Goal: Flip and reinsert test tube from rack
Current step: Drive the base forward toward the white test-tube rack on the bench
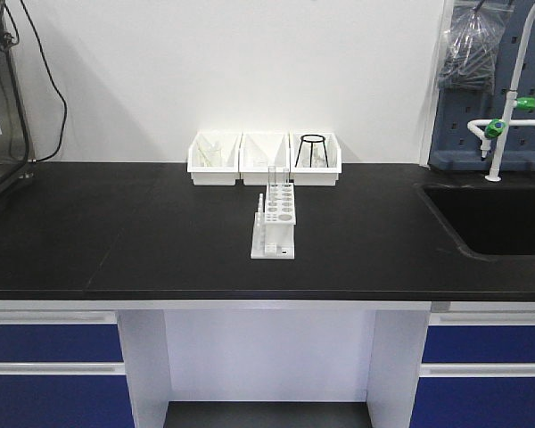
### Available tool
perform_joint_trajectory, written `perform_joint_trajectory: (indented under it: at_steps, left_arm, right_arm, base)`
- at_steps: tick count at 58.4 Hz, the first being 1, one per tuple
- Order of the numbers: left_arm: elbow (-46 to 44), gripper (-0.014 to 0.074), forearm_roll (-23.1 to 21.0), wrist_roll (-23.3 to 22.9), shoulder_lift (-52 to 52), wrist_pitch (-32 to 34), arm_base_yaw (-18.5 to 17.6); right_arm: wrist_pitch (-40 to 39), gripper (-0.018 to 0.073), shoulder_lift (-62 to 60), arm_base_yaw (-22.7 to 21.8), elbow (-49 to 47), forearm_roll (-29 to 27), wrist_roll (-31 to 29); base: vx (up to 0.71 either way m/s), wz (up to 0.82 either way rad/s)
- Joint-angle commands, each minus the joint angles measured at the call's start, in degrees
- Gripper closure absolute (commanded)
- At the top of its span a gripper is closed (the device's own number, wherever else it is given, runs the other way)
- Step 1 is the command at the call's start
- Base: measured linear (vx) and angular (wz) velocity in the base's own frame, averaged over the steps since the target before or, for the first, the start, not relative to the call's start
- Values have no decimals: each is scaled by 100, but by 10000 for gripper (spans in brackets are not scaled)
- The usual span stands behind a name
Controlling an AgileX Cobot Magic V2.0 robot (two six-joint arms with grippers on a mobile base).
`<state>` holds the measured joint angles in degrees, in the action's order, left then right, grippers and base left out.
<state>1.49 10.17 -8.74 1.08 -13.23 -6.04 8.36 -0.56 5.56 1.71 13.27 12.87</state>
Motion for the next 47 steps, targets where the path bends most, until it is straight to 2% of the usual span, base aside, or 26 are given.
perform_joint_trajectory:
  at_steps: [1,47]
  left_arm:
    - [-23,602,-27,-50,38,453,-1]
    - [-23,602,-27,-50,38,453,-1]
  right_arm:
    - [-464,570,-81,-32,17,29,-32]
    - [-464,570,-81,-32,17,29,-32]
  base:
    - [0,0]
    - [0,0]
